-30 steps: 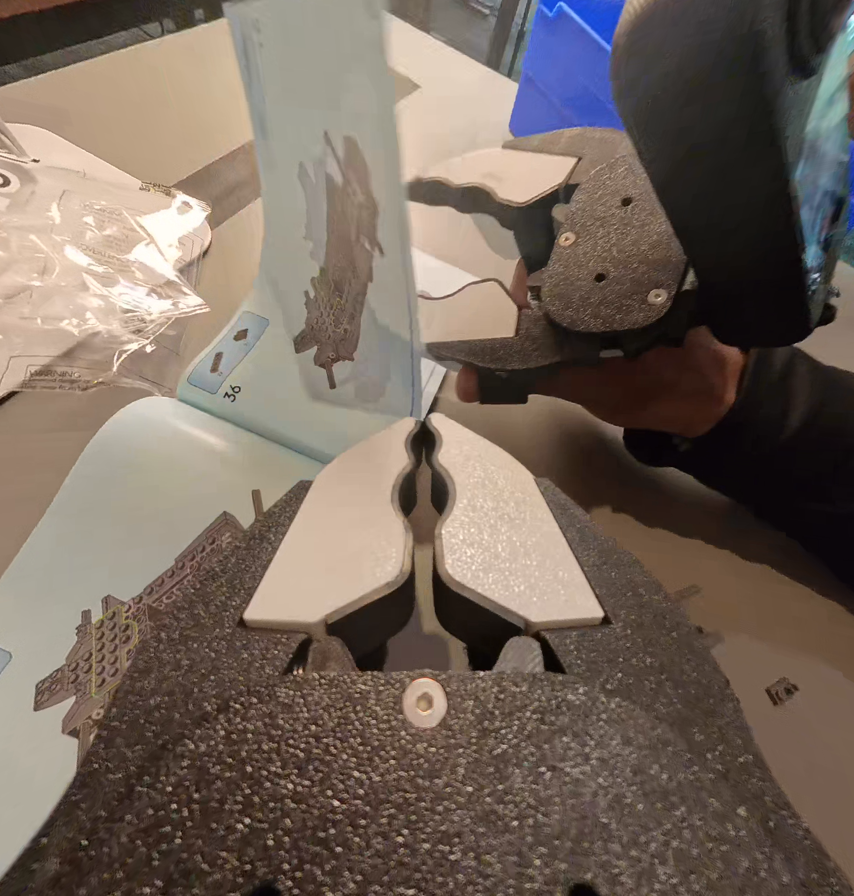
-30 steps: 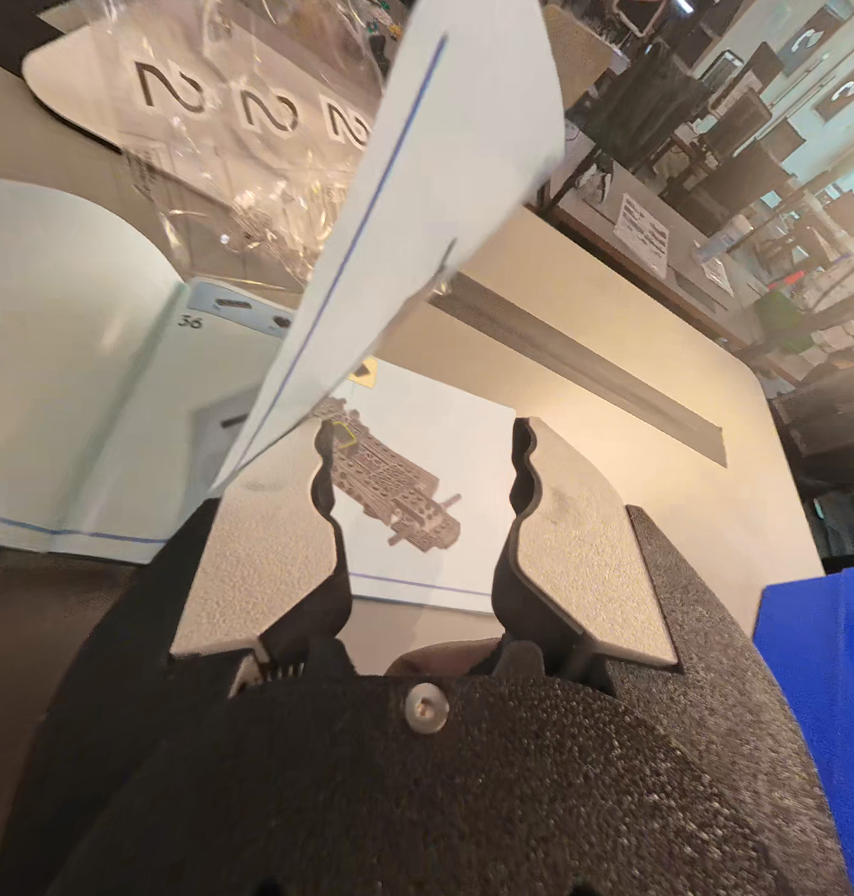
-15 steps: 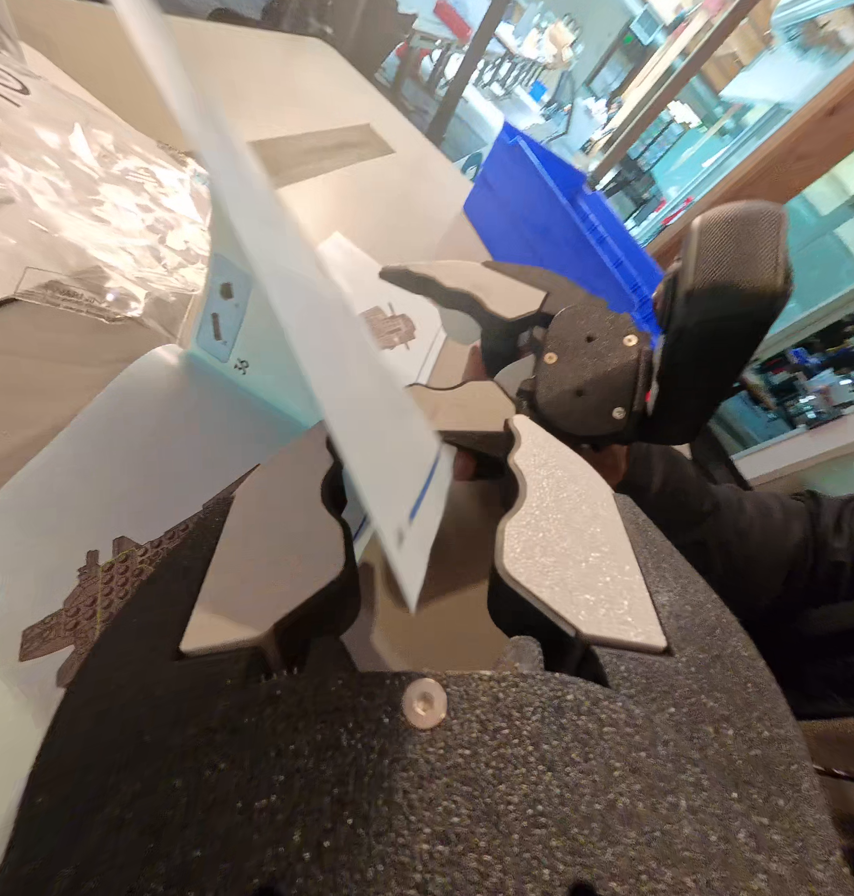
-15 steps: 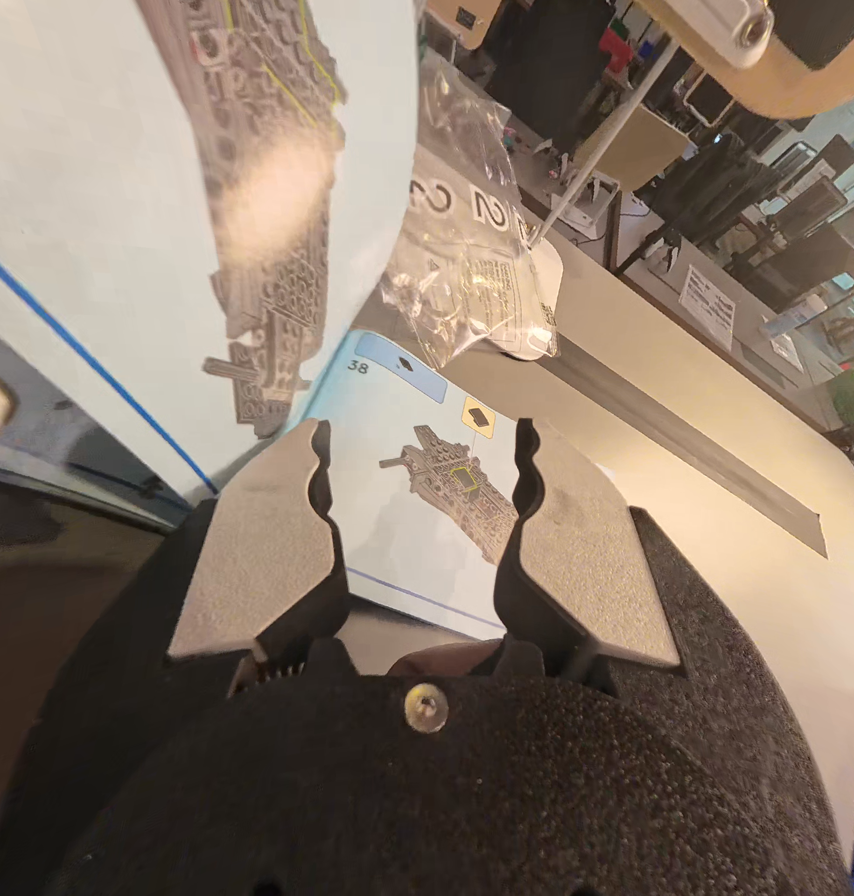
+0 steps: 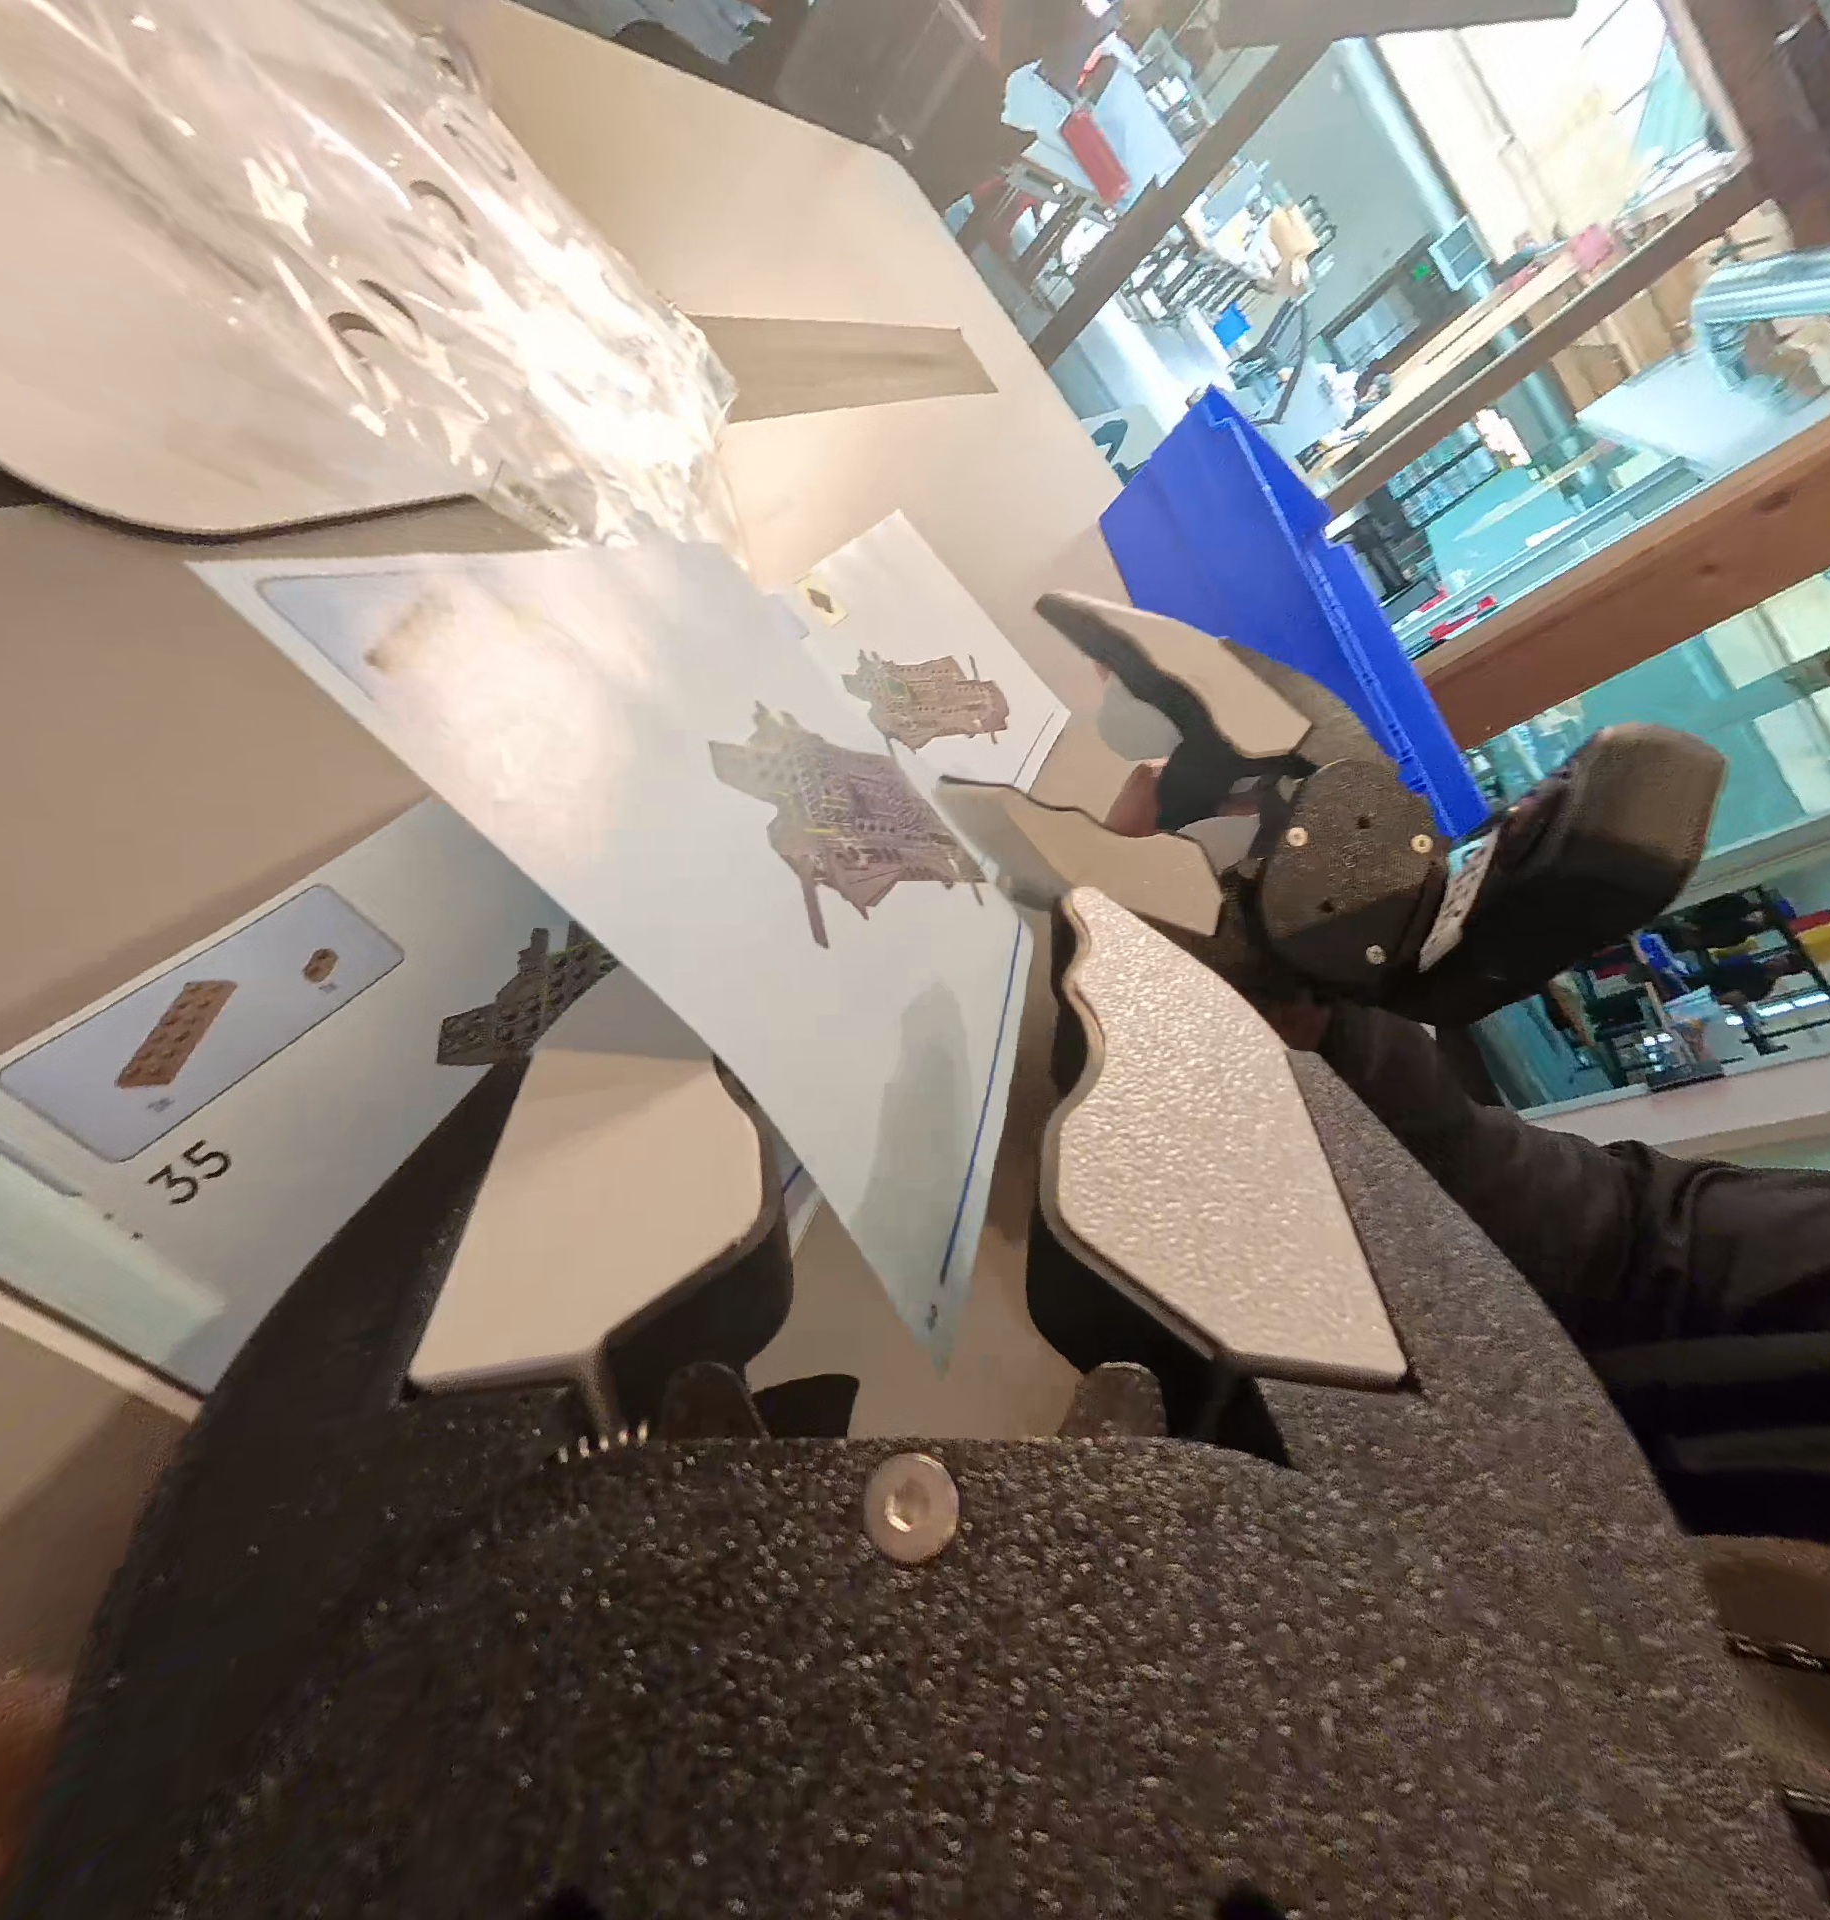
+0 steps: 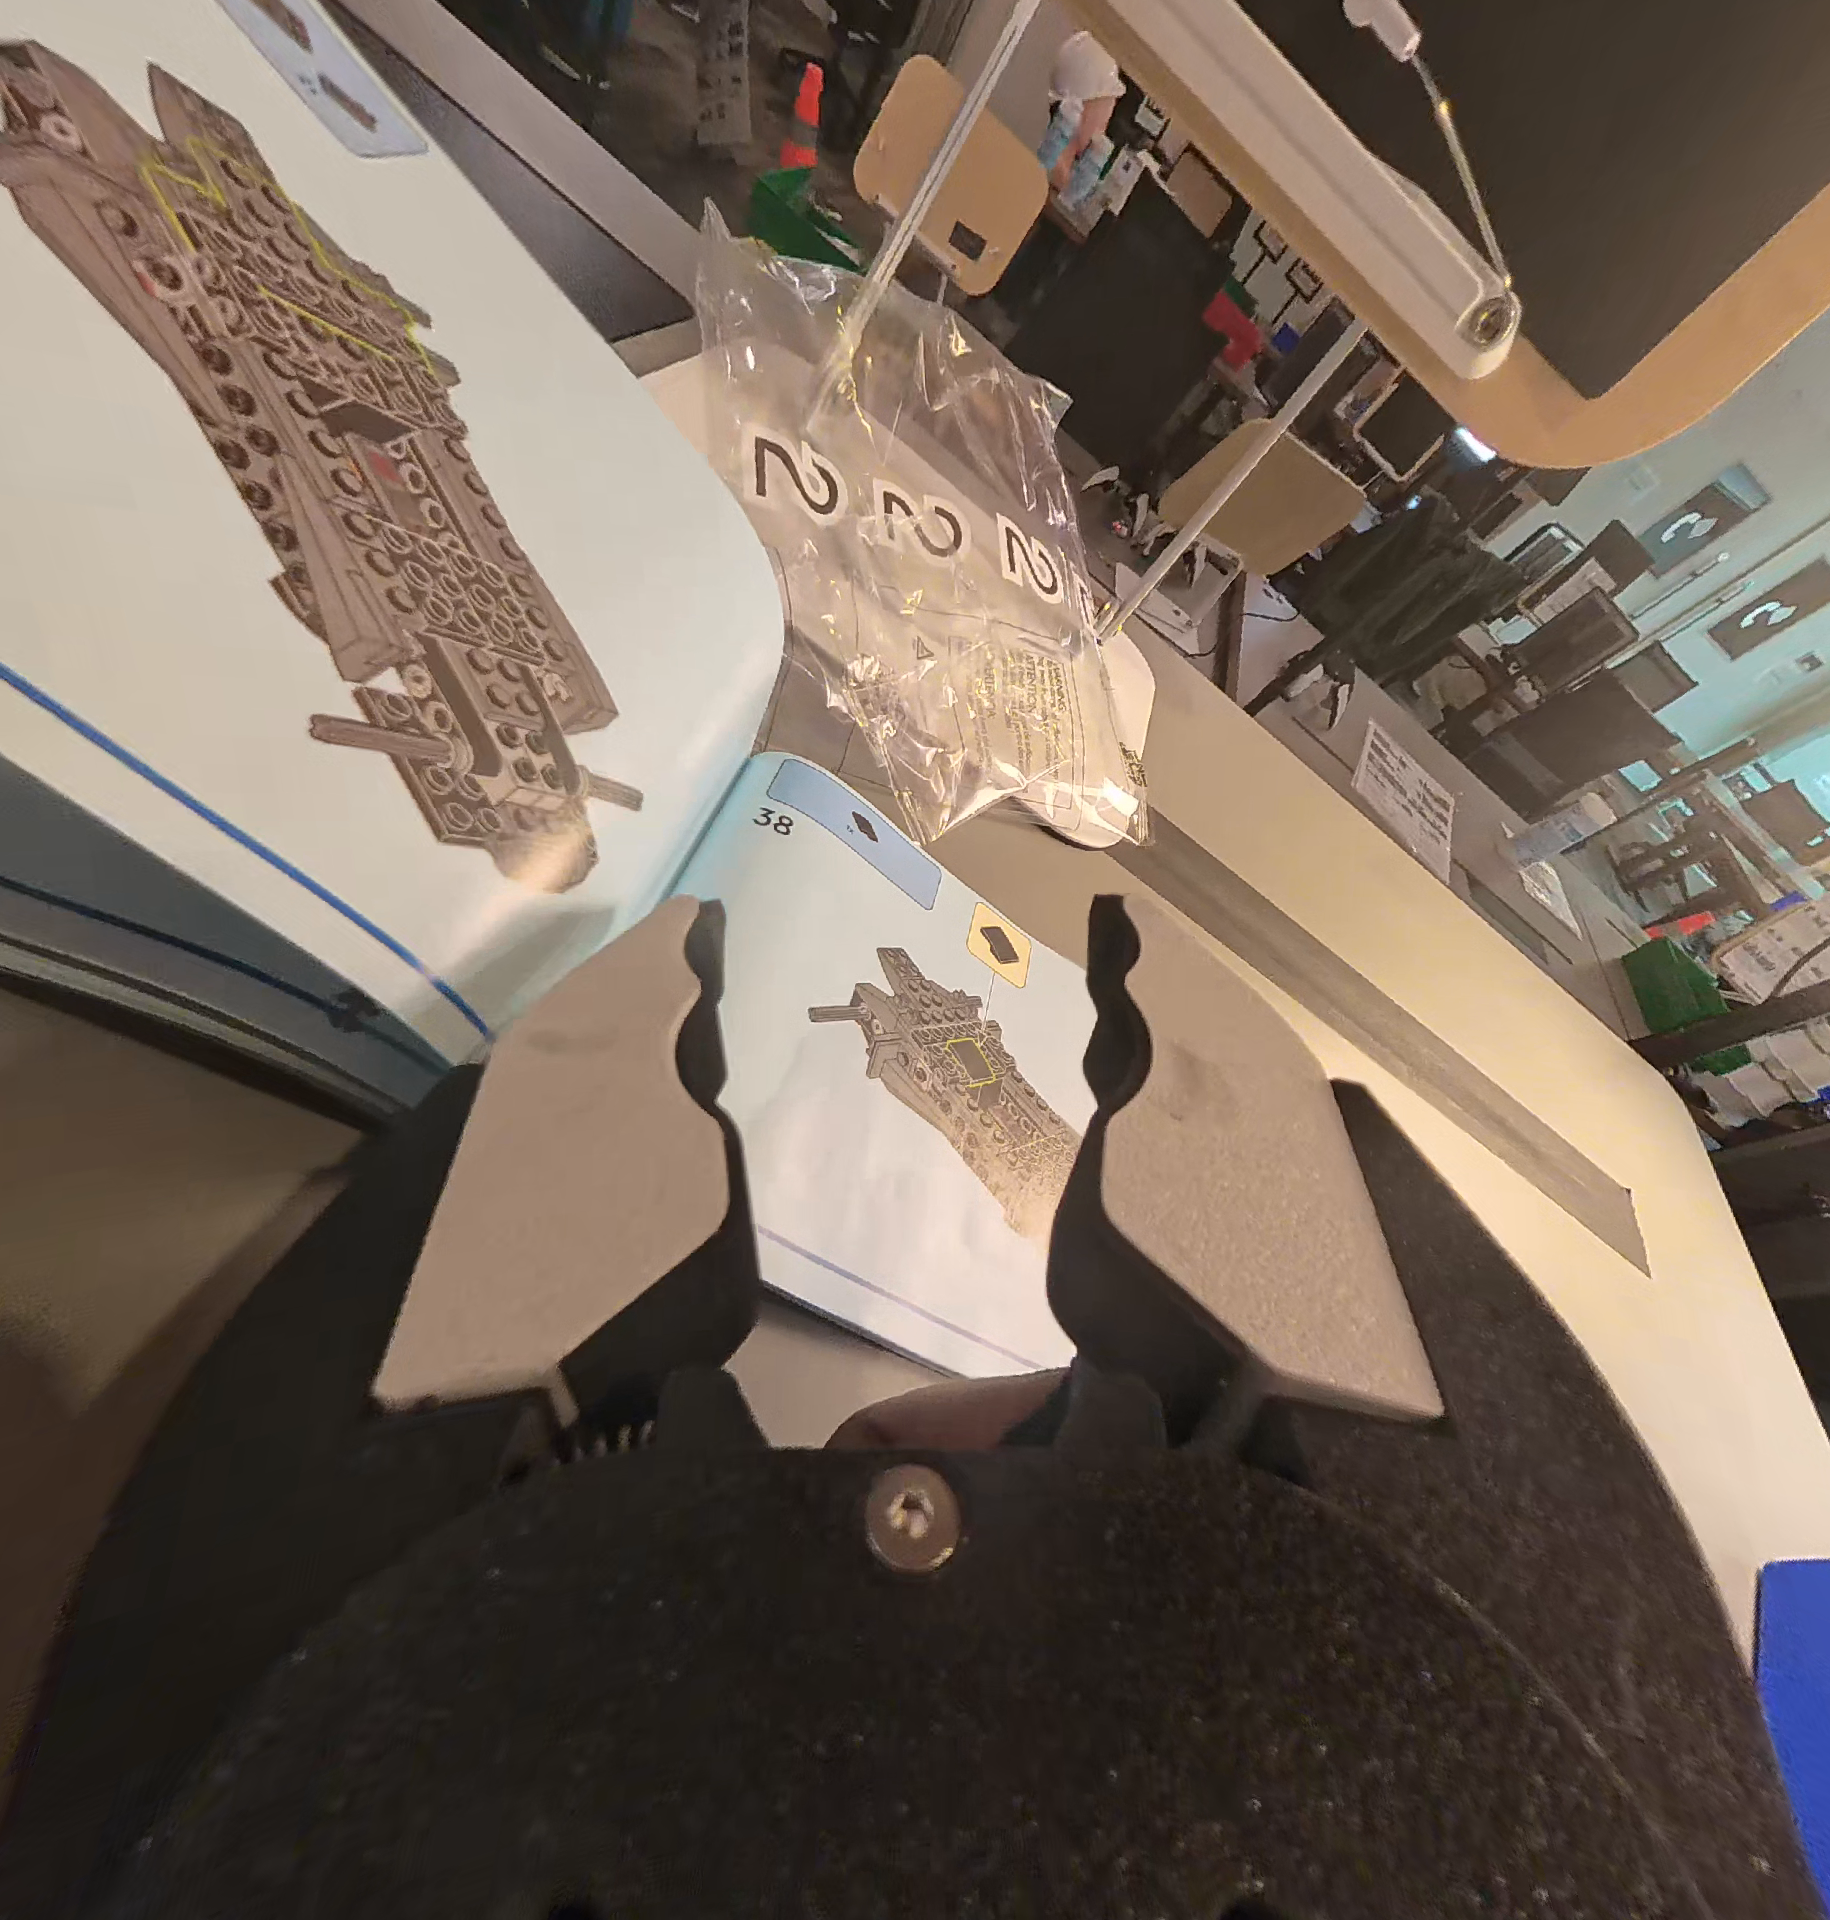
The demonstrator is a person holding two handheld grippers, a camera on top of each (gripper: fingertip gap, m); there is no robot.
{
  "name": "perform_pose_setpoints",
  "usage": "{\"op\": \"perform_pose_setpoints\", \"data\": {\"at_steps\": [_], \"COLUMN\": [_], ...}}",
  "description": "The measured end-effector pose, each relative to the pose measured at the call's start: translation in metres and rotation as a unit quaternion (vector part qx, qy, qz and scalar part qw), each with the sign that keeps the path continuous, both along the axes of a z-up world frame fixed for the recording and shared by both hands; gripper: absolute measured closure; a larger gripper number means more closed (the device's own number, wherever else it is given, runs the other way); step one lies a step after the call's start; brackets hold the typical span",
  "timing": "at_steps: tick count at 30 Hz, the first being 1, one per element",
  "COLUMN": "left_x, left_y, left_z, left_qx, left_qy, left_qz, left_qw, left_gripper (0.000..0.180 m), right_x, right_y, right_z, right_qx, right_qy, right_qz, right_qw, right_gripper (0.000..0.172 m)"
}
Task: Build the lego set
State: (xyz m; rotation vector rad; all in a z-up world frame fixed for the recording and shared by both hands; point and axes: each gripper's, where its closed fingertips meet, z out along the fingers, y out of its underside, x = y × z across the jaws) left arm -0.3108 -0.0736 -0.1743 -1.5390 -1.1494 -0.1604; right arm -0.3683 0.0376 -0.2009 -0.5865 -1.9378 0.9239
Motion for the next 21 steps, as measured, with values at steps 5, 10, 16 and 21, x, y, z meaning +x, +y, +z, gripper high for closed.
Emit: {"op": "perform_pose_setpoints", "data": {"at_steps": [5,10,16,21], "left_x": [0.000,-0.001,-0.005,-0.006], "left_y": [-0.001,-0.001,-0.003,-0.006], "left_z": [-0.011,-0.014,-0.011,-0.002], "left_qx": [-0.037,-0.050,-0.054,-0.060], "left_qy": [-0.009,-0.011,-0.006,0.014], "left_qz": [-0.002,0.000,0.015,0.023], "left_qw": [0.999,0.999,0.998,0.998], "left_gripper": [0.129,0.129,0.130,0.130], "right_x": [0.001,0.000,0.000,-0.002], "right_y": [-0.001,-0.001,0.000,0.002], "right_z": [0.002,0.000,0.002,0.005], "right_qx": [-0.010,-0.011,-0.020,-0.040], "right_qy": [0.001,-0.006,-0.007,-0.014], "right_qz": [0.007,0.009,0.010,0.009], "right_qw": [1.000,1.000,1.000,0.999], "right_gripper": [0.103,0.102,0.102,0.102]}}
